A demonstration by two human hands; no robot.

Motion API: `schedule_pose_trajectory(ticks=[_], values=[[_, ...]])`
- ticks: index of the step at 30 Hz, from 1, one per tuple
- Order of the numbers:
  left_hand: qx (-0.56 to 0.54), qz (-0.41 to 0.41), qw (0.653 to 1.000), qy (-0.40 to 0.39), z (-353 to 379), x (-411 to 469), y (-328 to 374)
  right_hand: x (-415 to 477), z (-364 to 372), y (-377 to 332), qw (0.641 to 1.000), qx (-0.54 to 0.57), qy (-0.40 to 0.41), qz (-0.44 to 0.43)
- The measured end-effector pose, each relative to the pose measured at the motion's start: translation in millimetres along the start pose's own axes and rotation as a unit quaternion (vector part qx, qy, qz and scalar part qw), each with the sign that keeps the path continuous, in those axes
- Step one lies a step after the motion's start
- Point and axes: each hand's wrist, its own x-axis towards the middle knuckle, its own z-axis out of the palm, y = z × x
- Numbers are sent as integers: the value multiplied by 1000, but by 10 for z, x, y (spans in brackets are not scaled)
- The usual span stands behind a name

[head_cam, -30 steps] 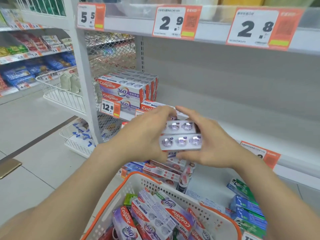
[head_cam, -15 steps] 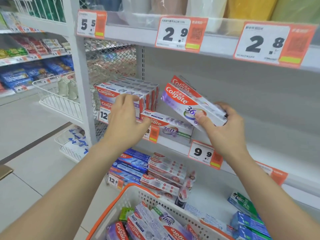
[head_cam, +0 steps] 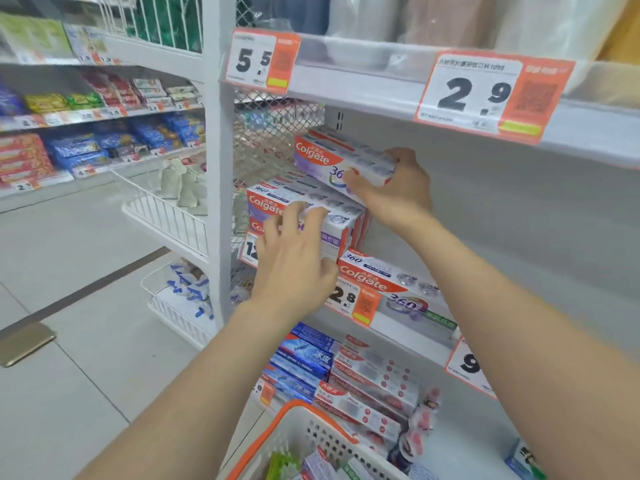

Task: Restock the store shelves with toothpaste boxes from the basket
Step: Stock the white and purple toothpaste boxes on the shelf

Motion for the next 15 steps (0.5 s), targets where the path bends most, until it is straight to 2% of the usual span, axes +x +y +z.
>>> schedule_pose_trajectory(ticks=[4,8,11,13,15], values=[[15,23,999,19,44,9,-97,146,136,98,997,-3,-79,9],[5,21,1000,12,59,-22,-90,114,188,130,997,-42,-66,13],[-9,2,999,36,57,-95,4,-130,137,56,997,-68,22,-8],[-30,-3,996,81,49,-166,58,-465,34,14,990,-24,100,-99],[-39,11,996,74,18,-251,81,-878,-122,21,973,3,127,-191]])
